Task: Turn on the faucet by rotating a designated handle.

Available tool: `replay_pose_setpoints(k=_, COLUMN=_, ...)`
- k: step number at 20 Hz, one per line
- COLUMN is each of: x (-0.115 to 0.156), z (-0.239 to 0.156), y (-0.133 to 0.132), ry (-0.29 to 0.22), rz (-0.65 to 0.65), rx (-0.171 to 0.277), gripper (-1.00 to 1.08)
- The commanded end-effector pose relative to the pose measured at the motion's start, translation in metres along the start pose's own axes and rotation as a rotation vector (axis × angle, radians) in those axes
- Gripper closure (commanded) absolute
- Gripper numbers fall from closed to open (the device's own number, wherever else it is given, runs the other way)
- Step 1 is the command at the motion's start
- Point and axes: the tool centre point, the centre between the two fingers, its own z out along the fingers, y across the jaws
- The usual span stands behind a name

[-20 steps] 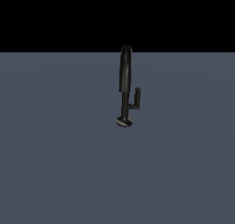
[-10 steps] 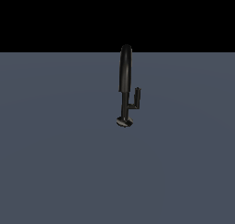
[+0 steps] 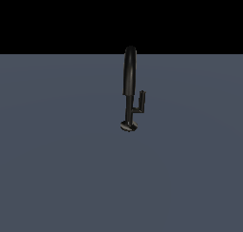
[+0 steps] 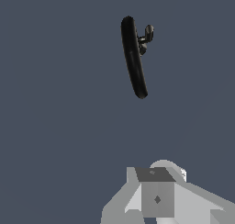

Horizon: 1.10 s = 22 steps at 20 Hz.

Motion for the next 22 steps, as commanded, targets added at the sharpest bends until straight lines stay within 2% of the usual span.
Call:
replay_pose_setpoints(k=1, x=0.016, z=0.002, y=-0.001, ry=-0.035, rz=0.039, rx=0.033, gripper=1.08)
replay_pose_setpoints(k=22, x=0.144, z=0.047, y=0.009, ry=-0.344, rz=0.375, rx=0.334, gripper=1.08)
